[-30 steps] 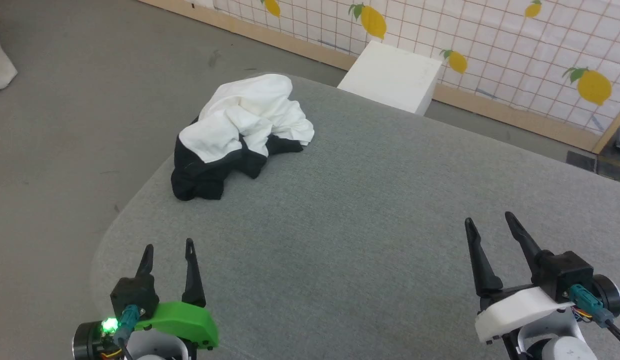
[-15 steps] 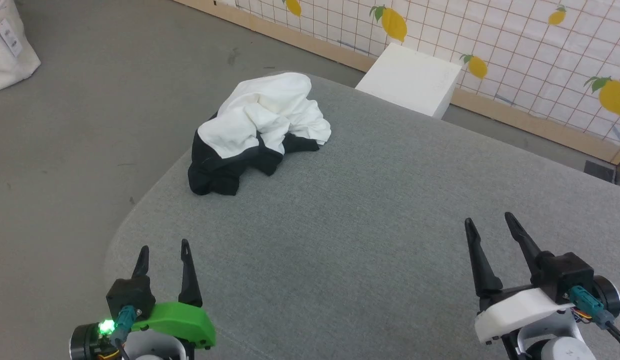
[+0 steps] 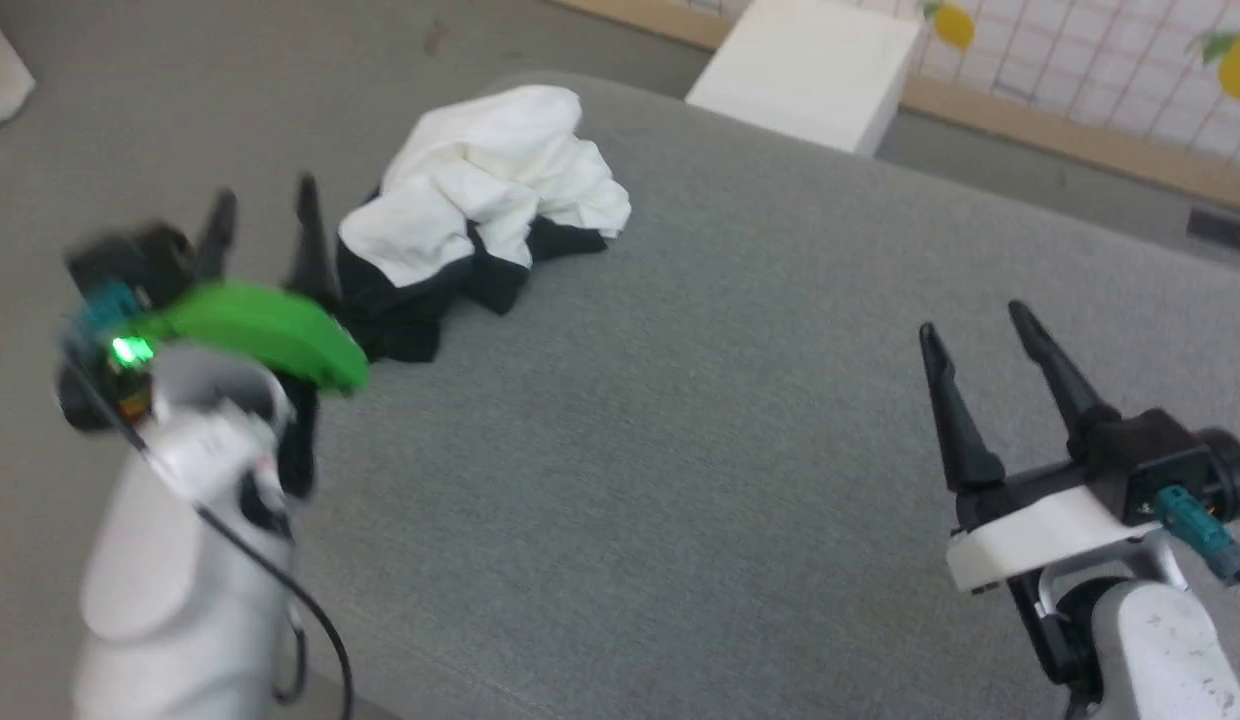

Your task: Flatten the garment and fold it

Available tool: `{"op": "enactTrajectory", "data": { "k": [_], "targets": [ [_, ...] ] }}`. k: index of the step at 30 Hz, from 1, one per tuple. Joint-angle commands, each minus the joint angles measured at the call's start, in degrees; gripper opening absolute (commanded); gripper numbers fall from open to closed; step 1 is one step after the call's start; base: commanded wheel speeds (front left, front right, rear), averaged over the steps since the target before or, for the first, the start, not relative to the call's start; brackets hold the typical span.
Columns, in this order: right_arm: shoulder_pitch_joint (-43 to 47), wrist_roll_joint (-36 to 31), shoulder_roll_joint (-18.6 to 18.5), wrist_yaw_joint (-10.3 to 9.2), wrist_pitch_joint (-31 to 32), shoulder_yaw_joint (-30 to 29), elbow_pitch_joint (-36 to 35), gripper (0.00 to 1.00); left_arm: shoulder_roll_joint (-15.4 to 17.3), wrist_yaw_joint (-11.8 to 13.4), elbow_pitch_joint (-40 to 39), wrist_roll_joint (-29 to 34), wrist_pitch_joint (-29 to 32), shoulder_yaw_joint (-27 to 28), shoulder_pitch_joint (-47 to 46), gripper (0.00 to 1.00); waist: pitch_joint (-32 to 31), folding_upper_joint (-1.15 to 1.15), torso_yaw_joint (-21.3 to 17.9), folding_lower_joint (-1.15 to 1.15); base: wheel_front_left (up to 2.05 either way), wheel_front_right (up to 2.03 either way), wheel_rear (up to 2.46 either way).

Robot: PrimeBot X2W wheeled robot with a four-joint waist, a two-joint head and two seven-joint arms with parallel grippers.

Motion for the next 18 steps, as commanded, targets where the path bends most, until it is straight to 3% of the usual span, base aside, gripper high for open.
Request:
{"op": "enactTrajectory", "data": {
  "k": [1, 5, 11, 18],
  "targets": [
    [-1.13, 0.55, -0.97, -0.1, 0.13, 0.29, -0.67, 1.0, 1.24, -0.69, 1.4, -1.11, 1.91, 0.76, -3.48, 1.0, 12.27, 0.0, -9.76, 0.0, 0.0, 0.0, 0.0],
    [-3.75, 2.1, -3.14, -0.1, 0.09, 0.98, -1.9, 1.0, 4.3, -0.64, 4.14, -4.94, 8.36, 4.52, -12.06, 1.0, 19.96, 0.0, -15.11, 0.0, 0.0, 0.0, 0.0],
    [-7.37, 4.46, -4.47, -0.1, -2.03, 0.79, -1.74, 1.0, 9.51, 2.37, 5.89, -7.71, 19.12, 8.18, -18.47, 1.0, 28.73, 0.0, -21.94, 0.0, 0.0, 0.0, 0.0],
    [-10.9, 6.96, -4.93, -0.1, -5.12, 1.94, -0.14, 1.0, 14.98, 8.85, 3.3, -8.73, 31.47, 11.67, -18.02, 1.0, 37.04, 0.0, -27.32, 0.0, 0.0, 0.0, 0.0]
  ]
}}
